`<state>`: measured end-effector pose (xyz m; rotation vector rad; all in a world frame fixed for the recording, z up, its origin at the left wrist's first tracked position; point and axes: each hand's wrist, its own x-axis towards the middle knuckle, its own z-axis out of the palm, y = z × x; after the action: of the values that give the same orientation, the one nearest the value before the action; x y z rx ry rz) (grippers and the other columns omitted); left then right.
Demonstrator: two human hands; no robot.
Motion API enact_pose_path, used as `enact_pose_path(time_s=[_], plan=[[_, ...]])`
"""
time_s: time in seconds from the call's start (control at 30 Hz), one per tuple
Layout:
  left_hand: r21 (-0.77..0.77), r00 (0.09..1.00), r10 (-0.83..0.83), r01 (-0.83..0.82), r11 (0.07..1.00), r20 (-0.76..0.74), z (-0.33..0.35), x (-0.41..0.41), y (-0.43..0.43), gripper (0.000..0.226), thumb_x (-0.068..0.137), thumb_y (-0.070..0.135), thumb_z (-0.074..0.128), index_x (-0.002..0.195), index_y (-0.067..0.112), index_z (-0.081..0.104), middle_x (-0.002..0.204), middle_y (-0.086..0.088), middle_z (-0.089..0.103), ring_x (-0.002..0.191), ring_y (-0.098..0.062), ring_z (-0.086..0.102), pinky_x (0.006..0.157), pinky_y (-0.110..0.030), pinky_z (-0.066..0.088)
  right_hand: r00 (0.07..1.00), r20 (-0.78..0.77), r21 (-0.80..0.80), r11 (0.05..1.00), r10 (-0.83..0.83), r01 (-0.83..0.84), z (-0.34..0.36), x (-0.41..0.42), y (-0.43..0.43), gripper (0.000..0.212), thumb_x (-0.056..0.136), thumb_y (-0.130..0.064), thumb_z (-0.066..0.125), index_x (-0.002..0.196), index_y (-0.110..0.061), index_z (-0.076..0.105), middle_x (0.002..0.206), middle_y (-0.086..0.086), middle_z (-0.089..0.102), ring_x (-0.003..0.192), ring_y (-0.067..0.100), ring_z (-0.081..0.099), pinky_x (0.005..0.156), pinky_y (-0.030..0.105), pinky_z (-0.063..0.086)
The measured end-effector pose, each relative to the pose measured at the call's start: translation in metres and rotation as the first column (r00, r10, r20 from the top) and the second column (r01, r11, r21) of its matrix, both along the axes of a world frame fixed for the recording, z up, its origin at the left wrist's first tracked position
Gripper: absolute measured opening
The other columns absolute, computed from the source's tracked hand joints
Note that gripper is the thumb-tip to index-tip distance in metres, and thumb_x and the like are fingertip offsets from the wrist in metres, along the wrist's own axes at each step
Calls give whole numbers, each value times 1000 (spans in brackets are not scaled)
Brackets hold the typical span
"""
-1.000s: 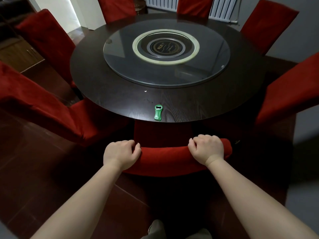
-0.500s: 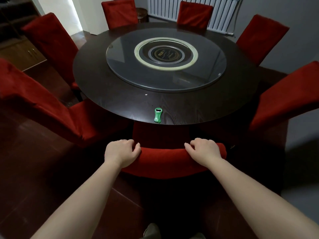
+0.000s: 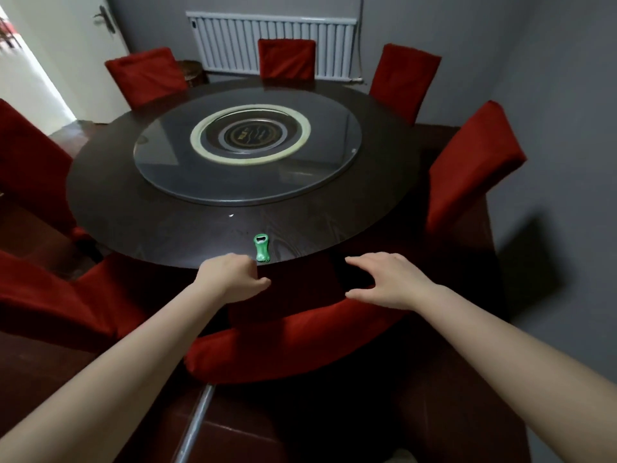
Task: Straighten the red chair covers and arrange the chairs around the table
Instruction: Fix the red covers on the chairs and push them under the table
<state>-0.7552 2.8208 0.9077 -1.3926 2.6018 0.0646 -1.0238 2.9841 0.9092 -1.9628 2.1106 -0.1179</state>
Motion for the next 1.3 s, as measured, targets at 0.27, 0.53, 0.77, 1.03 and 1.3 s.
enact_pose_path(time_s=[0.27,0.53,0.77,1.03,1.3], plan=[[44,951,-307,309,950,-43,35,-111,15,43,84,71,48,89,30,61,96,10,66,97,-19,63,78,-32,51,992,-68,-96,991,-105,98,35,-45,51,84,84,-66,58,152,-26,31,152,-4,41,139,14,37,114,36,29],[-57,811,-580,577,815,-74,55,-227,46,52,84,75,48,116,35,55,103,13,58,107,-18,58,71,-32,35,968,-157,-127,976,-197,178,48,-133,89,88,80,-67,59,152,-24,31,150,-3,45,135,16,44,110,36,34],[-50,801,-579,579,814,-152,59,-333,85,66,86,71,50,138,32,47,131,12,58,127,-16,48,98,-37,42,968,-175,-116,980,-182,163,43,-241,108,90,79,-67,60,152,-24,30,150,-4,44,134,16,45,109,36,36],[-6,854,-489,496,869,-179,58,-451,111,71,86,73,48,144,32,40,136,12,56,130,-14,45,101,-36,40,980,-145,-98,987,-139,126,47,-379,135,95,79,-69,60,154,-24,24,157,-5,34,142,14,33,112,34,27],[12,869,-472,479,878,-150,65,-542,95,71,87,73,46,144,33,40,134,13,56,128,-14,47,101,-37,42,986,-71,-83,986,-148,142,41,-468,122,97,79,-71,58,155,-26,20,157,-5,32,142,14,32,114,34,27]])
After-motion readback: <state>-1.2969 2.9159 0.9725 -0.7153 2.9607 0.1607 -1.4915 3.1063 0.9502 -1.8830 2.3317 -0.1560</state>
